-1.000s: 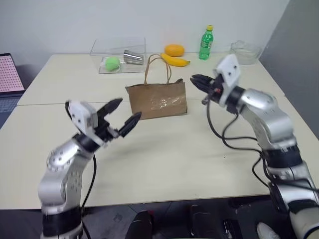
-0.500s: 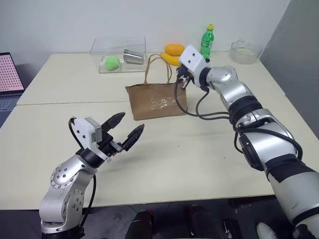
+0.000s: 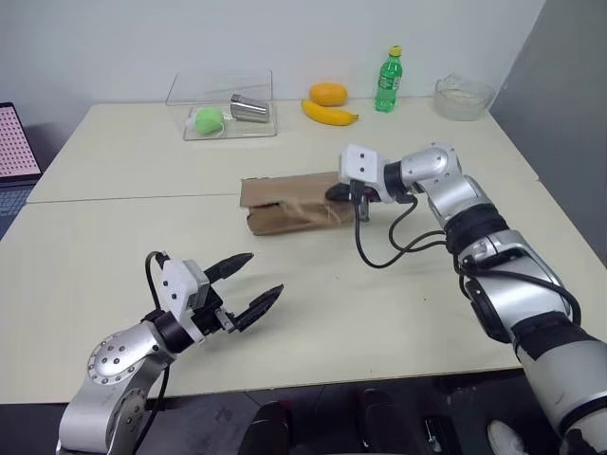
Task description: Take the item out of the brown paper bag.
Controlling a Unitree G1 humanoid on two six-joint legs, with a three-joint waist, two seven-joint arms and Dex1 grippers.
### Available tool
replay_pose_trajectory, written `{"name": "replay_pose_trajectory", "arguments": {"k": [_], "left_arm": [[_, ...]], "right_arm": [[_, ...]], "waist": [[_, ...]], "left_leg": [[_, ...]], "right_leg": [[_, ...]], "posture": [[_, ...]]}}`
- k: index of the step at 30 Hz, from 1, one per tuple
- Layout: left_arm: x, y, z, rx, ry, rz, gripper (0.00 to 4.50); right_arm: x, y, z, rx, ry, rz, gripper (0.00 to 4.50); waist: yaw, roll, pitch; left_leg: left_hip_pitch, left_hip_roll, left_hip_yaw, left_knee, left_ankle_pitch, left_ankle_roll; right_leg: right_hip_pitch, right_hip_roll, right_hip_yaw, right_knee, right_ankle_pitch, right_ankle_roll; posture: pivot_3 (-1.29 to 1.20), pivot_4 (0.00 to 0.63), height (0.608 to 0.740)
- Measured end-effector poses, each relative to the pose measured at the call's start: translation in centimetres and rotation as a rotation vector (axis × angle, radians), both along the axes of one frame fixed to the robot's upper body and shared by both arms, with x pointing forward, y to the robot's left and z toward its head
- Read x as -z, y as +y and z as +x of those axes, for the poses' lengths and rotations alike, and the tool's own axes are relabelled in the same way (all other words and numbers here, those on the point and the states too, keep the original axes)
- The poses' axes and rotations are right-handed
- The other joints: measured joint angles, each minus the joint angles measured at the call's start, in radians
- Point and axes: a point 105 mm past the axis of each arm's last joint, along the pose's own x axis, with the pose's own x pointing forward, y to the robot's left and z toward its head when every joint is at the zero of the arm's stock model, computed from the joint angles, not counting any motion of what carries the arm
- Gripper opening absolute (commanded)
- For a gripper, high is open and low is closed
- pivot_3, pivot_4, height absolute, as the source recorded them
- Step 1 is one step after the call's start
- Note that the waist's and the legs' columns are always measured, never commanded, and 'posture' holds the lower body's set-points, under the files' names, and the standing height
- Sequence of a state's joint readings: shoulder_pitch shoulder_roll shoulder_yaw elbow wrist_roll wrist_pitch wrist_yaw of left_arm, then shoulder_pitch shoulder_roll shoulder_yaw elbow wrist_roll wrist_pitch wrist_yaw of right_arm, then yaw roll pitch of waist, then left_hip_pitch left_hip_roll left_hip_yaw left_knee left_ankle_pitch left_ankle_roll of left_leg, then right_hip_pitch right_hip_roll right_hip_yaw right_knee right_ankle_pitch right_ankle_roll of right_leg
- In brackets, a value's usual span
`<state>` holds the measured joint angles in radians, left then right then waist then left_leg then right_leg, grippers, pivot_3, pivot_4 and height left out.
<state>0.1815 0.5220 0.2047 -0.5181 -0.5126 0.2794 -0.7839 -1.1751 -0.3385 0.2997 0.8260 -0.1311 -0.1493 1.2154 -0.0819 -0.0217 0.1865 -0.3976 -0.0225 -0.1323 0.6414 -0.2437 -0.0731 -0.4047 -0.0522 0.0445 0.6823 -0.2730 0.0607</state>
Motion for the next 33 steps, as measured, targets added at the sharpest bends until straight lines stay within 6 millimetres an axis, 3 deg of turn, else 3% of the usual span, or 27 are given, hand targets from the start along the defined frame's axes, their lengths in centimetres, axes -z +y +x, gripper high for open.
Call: {"name": "replay_pose_trajectory", "arguments": {"k": [8,15,18,25,33], "left_arm": [[1.0,1.3,-2.0,0.086,0.059,0.112,4.21],[0.3,2.4,-1.8,0.171,0.035,0.209,4.36],[-0.3,1.9,-1.3,0.216,-0.010,0.222,4.50],[-0.8,0.4,1.6,0.317,-0.213,0.375,4.50],[1.4,-1.8,4.1,0.425,-0.368,0.529,4.50]], "right_arm": [[2.6,0.5,-5.5,-0.121,0.102,-0.012,0.04],[4.5,0.2,-8.4,-0.080,0.179,0.031,0.02],[4.7,-0.1,-9.0,-0.024,0.192,0.067,0.60],[3.7,-2.9,-11.7,0.158,0.232,0.234,3.01],[6.9,-3.9,-18.0,0.281,0.457,0.310,3.01]], "waist": [[0.004,0.000,0.000],[0.015,0.001,0.001],[0.020,0.001,0.001],[0.044,0.001,0.000],[0.051,0.001,0.000]], "left_leg": [[0.000,0.000,-0.001,0.000,0.000,0.000],[0.000,0.000,0.000,0.000,0.000,0.000],[0.000,0.000,0.000,0.000,0.000,0.000],[-0.001,0.000,0.000,0.000,0.000,0.000],[-0.001,-0.001,0.000,0.001,0.000,0.000]], "right_leg": [[0.000,0.000,-0.001,0.000,0.000,0.000],[0.000,0.000,-0.001,-0.001,0.000,0.000],[0.000,0.000,-0.001,-0.001,0.000,0.000],[0.001,0.000,-0.002,-0.002,0.000,0.000],[0.001,0.000,-0.002,-0.002,0.000,0.000]], "posture": [[0.00,0.150,0.740],[0.00,0.150,0.740],[0.00,0.150,0.740],[0.00,0.150,0.740],[0.00,0.150,0.740]]}}
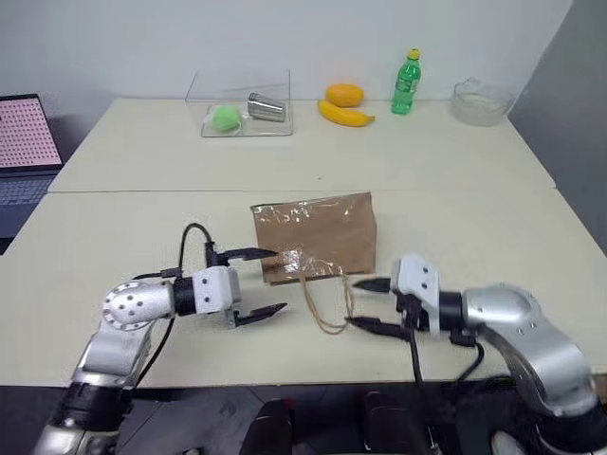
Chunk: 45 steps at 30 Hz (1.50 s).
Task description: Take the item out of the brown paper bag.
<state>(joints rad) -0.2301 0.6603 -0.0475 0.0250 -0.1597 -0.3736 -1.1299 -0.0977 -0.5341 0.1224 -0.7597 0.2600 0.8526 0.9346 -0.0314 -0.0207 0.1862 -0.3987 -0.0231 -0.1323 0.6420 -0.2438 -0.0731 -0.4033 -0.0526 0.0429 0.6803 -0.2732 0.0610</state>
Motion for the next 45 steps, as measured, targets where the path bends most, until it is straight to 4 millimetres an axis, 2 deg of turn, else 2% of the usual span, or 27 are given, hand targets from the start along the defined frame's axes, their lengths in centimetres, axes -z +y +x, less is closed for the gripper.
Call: {"name": "replay_pose_trajectory", "arguments": {"k": [3,9,16,19,30,33,38,45], "left_arm": [[0.5,-0.6,0.6,0.030,-0.017,0.017,4.50],[2.0,-1.9,1.2,0.091,-0.024,0.050,4.50],[3.0,-3.0,2.5,0.082,-0.029,0.036,4.50],[3.8,-3.4,2.5,0.101,-0.040,0.062,4.50],[4.1,-5.1,2.3,0.173,-0.076,0.055,4.50],[4.2,-5.6,2.0,0.198,-0.058,0.052,3.88],[4.4,-6.6,1.4,0.236,-0.025,0.049,2.28],[1.8,-7.6,2.5,0.154,0.076,-0.094,0.02]], "right_arm": [[0.1,0.0,-0.5,0.040,0.006,0.007,3.01],[0.5,-0.6,-0.3,0.121,0.006,0.000,3.01],[0.3,-1.2,-0.1,0.145,0.002,-0.009,3.01],[0.3,-1.5,-0.1,0.150,0.001,-0.020,3.01],[0.2,-1.8,-0.2,0.142,0.006,-0.033,3.01],[0.2,-1.8,-0.2,0.140,0.004,-0.044,3.07],[0.4,-1.8,-0.4,0.128,0.009,-0.057,3.07],[1.2,-1.9,-0.9,0.119,0.033,-0.084,3.07]], "waist": [[-0.008,0.000,0.000],[-0.008,0.000,0.000],[-0.005,-0.001,-0.001],[-0.006,-0.001,-0.001],[-0.001,-0.001,-0.002],[-0.001,-0.001,-0.002],[-0.001,-0.001,-0.002],[-0.004,-0.001,-0.002]], "left_leg": [[0.001,0.001,0.001,0.001,0.000,0.000],[0.000,0.000,0.000,0.001,0.000,0.000],[0.000,0.000,-0.001,0.001,0.000,0.000],[0.000,0.000,-0.001,0.001,0.000,0.000],[0.001,-0.001,-0.002,0.001,0.000,0.000],[0.002,-0.001,-0.002,0.001,0.000,0.000],[0.001,-0.001,-0.002,0.001,0.000,0.000],[0.002,0.000,-0.002,0.001,0.000,0.000]], "right_leg": [[0.000,0.000,0.000,0.000,0.000,0.000],[0.000,0.000,0.000,0.000,0.000,0.000],[0.001,0.000,-0.001,0.000,0.000,0.000],[0.001,0.000,-0.001,0.000,0.000,0.000],[0.003,0.000,-0.001,0.000,0.000,0.000],[0.003,0.000,-0.001,0.000,0.000,0.001],[0.003,0.000,-0.001,0.000,0.000,0.001],[0.004,0.000,-0.001,0.000,0.000,0.001]], "posture": [[0.00,0.150,0.740],[0.00,0.150,0.740],[0.00,0.150,0.740],[0.00,0.150,0.740],[0.00,0.150,0.740],[0.00,0.150,0.740],[0.00,0.150,0.740],[0.00,0.150,0.740]]}}
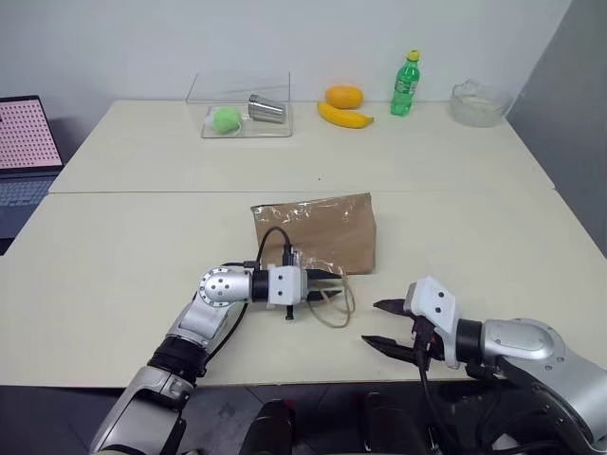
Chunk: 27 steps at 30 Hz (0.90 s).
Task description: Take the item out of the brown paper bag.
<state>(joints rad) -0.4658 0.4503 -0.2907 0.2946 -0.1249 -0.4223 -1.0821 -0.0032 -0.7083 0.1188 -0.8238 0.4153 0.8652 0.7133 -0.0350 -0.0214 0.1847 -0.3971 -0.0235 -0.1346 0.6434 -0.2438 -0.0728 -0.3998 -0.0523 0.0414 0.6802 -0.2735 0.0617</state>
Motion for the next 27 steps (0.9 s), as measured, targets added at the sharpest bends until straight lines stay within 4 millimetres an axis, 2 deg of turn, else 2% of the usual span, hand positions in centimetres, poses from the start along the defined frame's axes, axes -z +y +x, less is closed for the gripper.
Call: {"name": "replay_pose_trajectory", "arguments": {"k": [6,11,17,23,25,27], "left_arm": [[-2.4,-0.2,1.1,-0.057,0.056,-0.062,0.02],[-2.9,-0.2,1.5,-0.067,0.069,-0.062,0.02],[-3.1,-0.2,1.7,-0.073,0.077,-0.062,0.02],[-3.6,-0.2,1.8,-0.078,0.063,-0.077,0.02],[-3.6,-0.3,1.8,-0.078,0.062,-0.078,0.00],[-3.6,-0.3,1.8,-0.078,0.062,-0.078,0.00]], "right_arm": [[0.3,1.2,-0.4,-0.038,0.000,0.013,3.07],[-0.5,3.4,0.7,-0.105,-0.083,0.013,3.07],[1.3,4.7,2.7,-0.116,-0.073,-0.036,3.07],[3.4,6.2,3.9,-0.109,-0.062,-0.058,3.07],[4.3,6.4,4.6,-0.071,-0.055,-0.066,2.68],[4.2,6.5,4.8,-0.061,-0.071,-0.060,2.15]], "waist": [[-0.001,0.000,0.000],[-0.003,0.000,0.000],[0.000,0.000,0.000],[0.000,0.000,0.000],[0.000,0.000,0.000],[0.000,0.000,0.000]], "left_leg": [[0.000,0.000,0.000,0.000,0.000,0.000],[0.001,0.000,0.000,0.000,0.000,0.000],[0.000,0.000,0.000,0.000,0.000,0.000],[0.000,0.000,0.000,0.000,0.000,0.000],[0.000,0.000,0.000,0.000,0.000,0.000],[0.000,0.000,0.000,0.000,0.000,0.000]], "right_leg": [[0.000,0.000,0.000,0.000,0.000,0.000],[0.001,0.000,0.000,0.000,0.000,0.000],[0.000,0.000,0.000,0.000,0.000,0.000],[0.000,0.000,0.000,0.000,0.000,0.000],[0.000,0.000,0.000,0.000,0.000,0.000],[0.000,0.000,0.000,0.000,0.000,0.000]], "posture": [[0.00,0.150,0.740],[0.00,0.150,0.740],[0.00,0.150,0.740],[0.00,0.150,0.740],[0.00,0.150,0.740],[0.00,0.150,0.740]]}}
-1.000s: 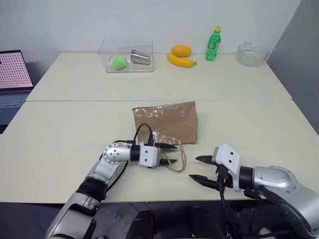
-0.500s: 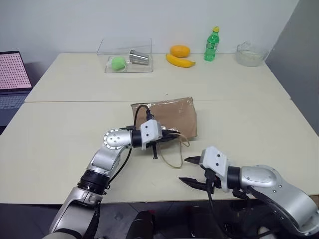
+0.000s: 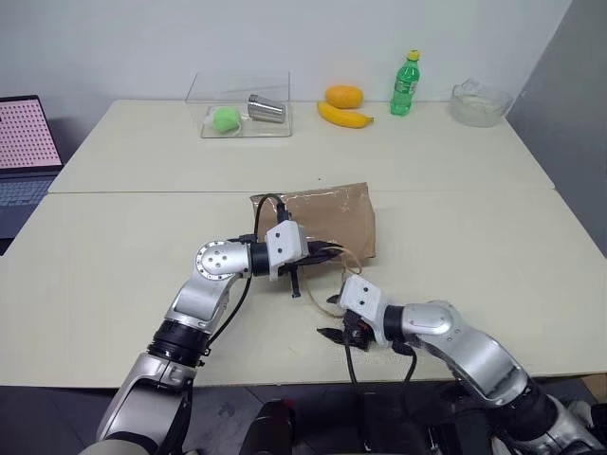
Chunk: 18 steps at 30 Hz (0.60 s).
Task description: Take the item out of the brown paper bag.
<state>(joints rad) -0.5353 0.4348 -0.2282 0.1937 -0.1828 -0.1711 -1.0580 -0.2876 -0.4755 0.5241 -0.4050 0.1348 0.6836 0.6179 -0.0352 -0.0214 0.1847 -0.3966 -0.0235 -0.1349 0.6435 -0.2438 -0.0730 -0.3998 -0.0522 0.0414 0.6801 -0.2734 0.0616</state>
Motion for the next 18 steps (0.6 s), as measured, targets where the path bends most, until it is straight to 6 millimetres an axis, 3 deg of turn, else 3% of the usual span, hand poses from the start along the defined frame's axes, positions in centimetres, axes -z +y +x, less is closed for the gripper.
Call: {"name": "replay_pose_trajectory", "arguments": {"k": [3,6,18], "left_arm": [[-0.3,-0.2,0.2,-0.003,-0.005,-0.006,0.00],[-2.1,-0.5,1.2,-0.031,-0.049,-0.047,0.00],[-8.7,1.2,8.3,-0.294,-0.107,-0.178,0.00]], "right_arm": [[0.0,0.2,0.1,0.009,-0.002,0.007,1.01],[0.0,0.1,0.2,0.014,-0.013,0.002,0.03],[-0.2,-0.9,1.3,0.064,-0.090,-0.037,0.03]], "waist": [[0.000,0.000,0.000],[0.001,0.000,0.000],[0.001,0.000,0.000]], "left_leg": [[0.000,0.000,0.000,0.000,0.000,0.000],[0.000,-0.001,0.000,0.001,0.000,0.000],[-0.001,-0.001,-0.001,0.001,0.000,0.000]], "right_leg": [[0.000,0.000,0.000,0.000,0.000,0.000],[0.000,0.000,0.000,0.000,0.000,0.000],[0.000,0.000,-0.001,0.000,0.000,0.000]], "posture": [[0.00,0.150,0.740],[0.00,0.150,0.740],[0.00,0.150,0.740]]}}
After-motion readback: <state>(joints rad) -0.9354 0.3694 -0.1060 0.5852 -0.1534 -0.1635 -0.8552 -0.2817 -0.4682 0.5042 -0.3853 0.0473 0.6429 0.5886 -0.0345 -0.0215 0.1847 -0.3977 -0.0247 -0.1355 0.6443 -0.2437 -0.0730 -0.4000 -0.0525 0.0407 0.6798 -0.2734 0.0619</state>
